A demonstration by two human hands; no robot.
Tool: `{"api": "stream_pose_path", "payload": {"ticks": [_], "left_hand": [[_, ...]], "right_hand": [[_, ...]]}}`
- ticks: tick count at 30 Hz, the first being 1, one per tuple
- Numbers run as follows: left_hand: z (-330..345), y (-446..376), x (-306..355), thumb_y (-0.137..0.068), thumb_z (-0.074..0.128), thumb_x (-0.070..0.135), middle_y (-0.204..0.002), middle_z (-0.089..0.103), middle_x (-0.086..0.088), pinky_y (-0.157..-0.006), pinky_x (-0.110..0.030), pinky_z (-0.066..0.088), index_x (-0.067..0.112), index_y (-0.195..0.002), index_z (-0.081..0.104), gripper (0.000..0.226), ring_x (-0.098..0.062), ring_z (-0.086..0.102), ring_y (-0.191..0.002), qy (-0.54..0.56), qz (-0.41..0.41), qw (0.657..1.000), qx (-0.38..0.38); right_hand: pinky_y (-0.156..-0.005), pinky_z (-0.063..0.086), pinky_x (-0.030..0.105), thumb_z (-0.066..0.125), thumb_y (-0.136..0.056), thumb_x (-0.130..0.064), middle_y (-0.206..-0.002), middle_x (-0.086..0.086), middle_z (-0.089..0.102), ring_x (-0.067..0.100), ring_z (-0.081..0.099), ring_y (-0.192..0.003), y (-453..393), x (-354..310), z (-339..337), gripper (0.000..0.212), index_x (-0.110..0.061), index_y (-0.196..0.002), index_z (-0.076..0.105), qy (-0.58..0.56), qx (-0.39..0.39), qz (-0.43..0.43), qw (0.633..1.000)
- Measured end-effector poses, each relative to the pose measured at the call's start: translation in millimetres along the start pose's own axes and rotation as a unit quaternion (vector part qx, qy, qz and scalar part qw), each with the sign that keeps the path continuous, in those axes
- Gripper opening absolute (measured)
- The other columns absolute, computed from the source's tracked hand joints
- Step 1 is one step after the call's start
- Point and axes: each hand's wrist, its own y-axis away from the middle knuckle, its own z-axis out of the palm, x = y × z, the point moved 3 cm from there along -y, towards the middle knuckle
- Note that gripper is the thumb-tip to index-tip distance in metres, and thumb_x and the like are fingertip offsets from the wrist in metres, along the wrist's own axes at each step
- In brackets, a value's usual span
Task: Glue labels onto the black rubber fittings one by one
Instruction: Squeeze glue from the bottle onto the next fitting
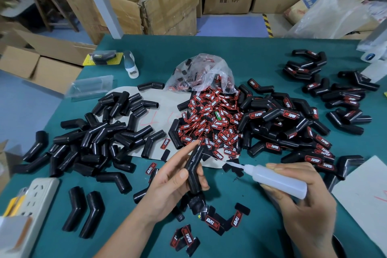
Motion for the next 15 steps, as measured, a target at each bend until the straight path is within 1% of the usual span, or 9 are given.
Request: {"api": "stream_pose_path", "payload": {"ticks": [4, 7, 8, 12, 15], "left_hand": [[-0.4, -0.8, 0.3, -0.103, 0.068, 0.024, -0.108, 0.065, -0.014, -0.092, -0.045, 0.056, 0.018, -0.162, 0.038, 0.066, -0.031, 0.069, -0.095, 0.001, 0.0, 1.0, -0.001], [-1.1, -0.7, 0.1, -0.103, 0.068, 0.023, -0.108, 0.065, -0.014, -0.092, -0.045, 0.056, 0.018, -0.162, 0.038, 0.066, -0.031, 0.069, -0.096, 0.002, -0.001, 1.0, -0.002], [-1.2, -0.7, 0.1, -0.103, 0.068, 0.023, -0.108, 0.065, -0.014, -0.092, -0.045, 0.056, 0.019, -0.162, 0.038, 0.066, -0.031, 0.069, -0.095, 0.001, -0.001, 1.0, -0.002], [-0.2, -0.6, -0.2, -0.103, 0.069, 0.023, -0.107, 0.065, -0.014, -0.091, -0.045, 0.057, 0.018, -0.162, 0.039, 0.066, -0.031, 0.07, -0.094, 0.003, -0.001, 1.0, -0.001], [-1.0, -0.3, -0.4, -0.102, 0.069, 0.023, -0.107, 0.065, -0.014, -0.091, -0.045, 0.057, 0.018, -0.162, 0.039, 0.067, -0.031, 0.069, -0.094, 0.002, -0.001, 1.0, 0.001]], "right_hand": [[-0.086, 0.053, 0.027, 0.078, -0.089, -0.035, -0.113, -0.012, 0.072, 0.022, 0.068, -0.104, 0.1, -1.0, 0.8, 0.027, -0.02, -0.106, 0.063, -0.006, -0.004, 0.008, 1.0], [-0.086, 0.054, 0.027, 0.079, -0.084, -0.027, -0.113, -0.012, 0.072, 0.021, 0.068, -0.104, -0.9, -1.8, 0.2, 0.028, -0.02, -0.106, 0.063, -0.001, -0.002, 0.01, 1.0], [-0.086, 0.054, 0.028, 0.079, -0.085, -0.028, -0.113, -0.012, 0.072, 0.021, 0.068, -0.103, -1.0, -2.2, 0.4, 0.028, -0.02, -0.106, 0.063, 0.0, -0.004, 0.009, 1.0], [-0.081, 0.055, 0.039, 0.077, -0.091, -0.041, -0.113, -0.015, 0.072, 0.026, 0.069, -0.102, -0.2, -2.0, 1.3, 0.03, -0.02, -0.106, 0.063, -0.001, -0.014, 0.012, 1.0], [-0.082, 0.055, 0.037, 0.077, -0.091, -0.04, -0.113, -0.012, 0.072, 0.024, 0.068, -0.103, -0.2, -1.9, 0.4, 0.029, -0.02, -0.107, 0.063, 0.002, -0.006, 0.014, 1.0]]}}
